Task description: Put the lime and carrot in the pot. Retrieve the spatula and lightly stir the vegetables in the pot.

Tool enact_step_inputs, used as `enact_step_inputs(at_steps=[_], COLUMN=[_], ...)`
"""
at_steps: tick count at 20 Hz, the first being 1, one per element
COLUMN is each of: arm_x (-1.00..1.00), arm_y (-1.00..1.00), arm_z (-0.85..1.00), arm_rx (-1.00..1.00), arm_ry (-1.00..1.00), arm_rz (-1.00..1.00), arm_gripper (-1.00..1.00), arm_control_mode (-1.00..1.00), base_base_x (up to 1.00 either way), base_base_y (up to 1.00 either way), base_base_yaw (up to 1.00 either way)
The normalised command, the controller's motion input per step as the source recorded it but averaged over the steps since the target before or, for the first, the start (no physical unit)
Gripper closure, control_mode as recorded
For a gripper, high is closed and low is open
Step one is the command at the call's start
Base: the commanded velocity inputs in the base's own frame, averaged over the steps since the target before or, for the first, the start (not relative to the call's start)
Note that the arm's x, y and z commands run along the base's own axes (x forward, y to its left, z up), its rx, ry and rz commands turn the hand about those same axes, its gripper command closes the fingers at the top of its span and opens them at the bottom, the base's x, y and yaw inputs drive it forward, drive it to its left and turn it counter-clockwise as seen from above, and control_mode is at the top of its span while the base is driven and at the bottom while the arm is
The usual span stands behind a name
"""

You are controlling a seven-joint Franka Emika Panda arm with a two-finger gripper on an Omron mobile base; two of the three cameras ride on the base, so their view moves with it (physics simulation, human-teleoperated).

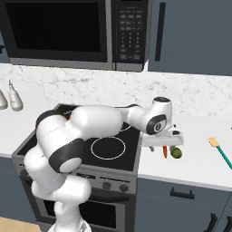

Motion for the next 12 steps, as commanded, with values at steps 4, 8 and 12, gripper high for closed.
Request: enact_step_inputs(at_steps=[4,8,12], arm_x=[0.53,0.45,0.3], arm_y=[-0.58,-0.41,-0.29], arm_z=[-0.31,-0.43,-0.44], arm_rx=[0.0,0.0,0.0], arm_ry=[0.0,0.0,0.0], arm_rz=[0.0,0.0,0.0], arm_gripper=[-1.0,-1.0,-1.0], arm_control_mode=[-1.0,-1.0,-1.0], base_base_x=[0.0,0.0,0.0], base_base_y=[0.0,0.0,0.0], base_base_yaw=[0.0,0.0,0.0])
